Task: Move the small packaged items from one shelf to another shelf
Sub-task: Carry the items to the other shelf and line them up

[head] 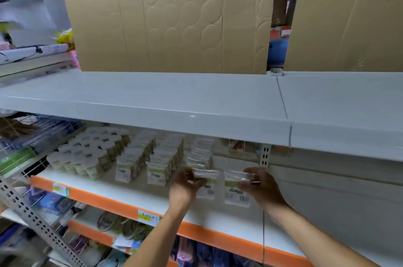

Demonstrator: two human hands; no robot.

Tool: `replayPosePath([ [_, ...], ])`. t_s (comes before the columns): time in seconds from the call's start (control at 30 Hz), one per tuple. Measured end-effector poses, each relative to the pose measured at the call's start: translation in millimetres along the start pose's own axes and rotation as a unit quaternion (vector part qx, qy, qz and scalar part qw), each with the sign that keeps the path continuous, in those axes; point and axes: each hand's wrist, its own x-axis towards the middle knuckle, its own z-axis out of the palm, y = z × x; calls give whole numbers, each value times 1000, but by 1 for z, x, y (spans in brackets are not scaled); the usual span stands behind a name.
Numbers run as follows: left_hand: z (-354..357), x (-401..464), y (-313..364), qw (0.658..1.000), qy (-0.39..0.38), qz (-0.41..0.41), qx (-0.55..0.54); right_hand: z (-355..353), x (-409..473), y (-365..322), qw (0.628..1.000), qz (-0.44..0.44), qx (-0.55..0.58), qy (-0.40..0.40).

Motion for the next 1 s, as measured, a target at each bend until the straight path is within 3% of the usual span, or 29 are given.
replayPosePath([
  [0.47,-25,44,-45,999,-35,13,-33,88,6,-8,1000,-7,-28,9],
  [1.0,-2,59,-47,998,-28,26,-49,108,1,12,994,-11,-63,86],
])
